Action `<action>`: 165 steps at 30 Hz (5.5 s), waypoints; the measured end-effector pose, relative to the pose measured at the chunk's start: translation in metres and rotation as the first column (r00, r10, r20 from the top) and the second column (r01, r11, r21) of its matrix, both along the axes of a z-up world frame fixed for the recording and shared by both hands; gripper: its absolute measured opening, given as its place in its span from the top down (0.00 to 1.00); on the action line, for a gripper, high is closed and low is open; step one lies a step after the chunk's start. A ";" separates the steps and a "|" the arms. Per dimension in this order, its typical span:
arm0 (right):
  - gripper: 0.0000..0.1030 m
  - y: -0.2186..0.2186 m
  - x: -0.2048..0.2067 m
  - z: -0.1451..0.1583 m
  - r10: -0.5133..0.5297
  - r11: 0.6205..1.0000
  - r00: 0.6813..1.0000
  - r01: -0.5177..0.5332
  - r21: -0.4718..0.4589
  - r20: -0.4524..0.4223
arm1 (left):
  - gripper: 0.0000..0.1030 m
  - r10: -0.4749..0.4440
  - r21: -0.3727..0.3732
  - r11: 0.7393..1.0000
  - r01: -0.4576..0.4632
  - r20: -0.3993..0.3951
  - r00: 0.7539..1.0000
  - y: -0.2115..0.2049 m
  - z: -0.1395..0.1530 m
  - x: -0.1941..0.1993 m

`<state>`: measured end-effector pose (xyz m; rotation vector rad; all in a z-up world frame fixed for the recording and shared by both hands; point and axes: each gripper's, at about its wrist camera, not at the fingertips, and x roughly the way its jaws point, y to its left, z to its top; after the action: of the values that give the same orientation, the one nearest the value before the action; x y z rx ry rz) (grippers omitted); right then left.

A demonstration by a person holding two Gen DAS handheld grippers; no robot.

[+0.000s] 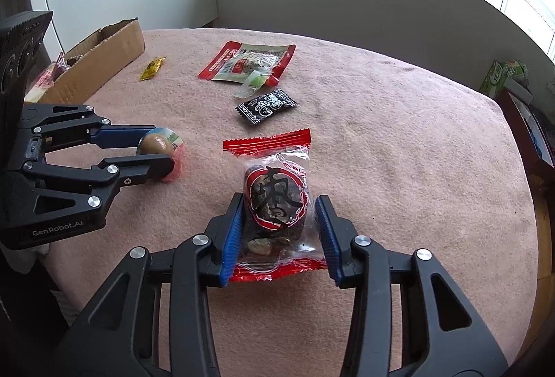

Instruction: Organize snacks

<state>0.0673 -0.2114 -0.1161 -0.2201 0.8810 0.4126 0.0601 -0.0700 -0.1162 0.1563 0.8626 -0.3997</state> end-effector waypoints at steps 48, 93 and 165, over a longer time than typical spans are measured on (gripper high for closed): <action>0.59 0.273 0.054 0.076 0.280 0.944 0.955 -0.292 0.156 0.095 | 0.72 0.468 -0.189 0.881 -0.434 0.210 0.858 0.228 0.071 -0.047; 0.06 0.240 0.075 0.082 0.171 0.962 0.979 -0.191 0.195 0.113 | 0.48 0.502 -0.208 0.861 -0.465 0.195 0.843 0.232 0.070 -0.041; 0.33 0.042 0.098 -0.004 -0.109 0.983 0.982 0.129 0.128 -0.156 | 0.64 0.451 -0.125 0.876 -0.465 -0.123 0.884 0.119 -0.006 0.092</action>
<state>0.1657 -0.1693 -0.1200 -0.0086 1.0023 0.3795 0.1521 0.0488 -0.1224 -0.2100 0.9229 -0.0228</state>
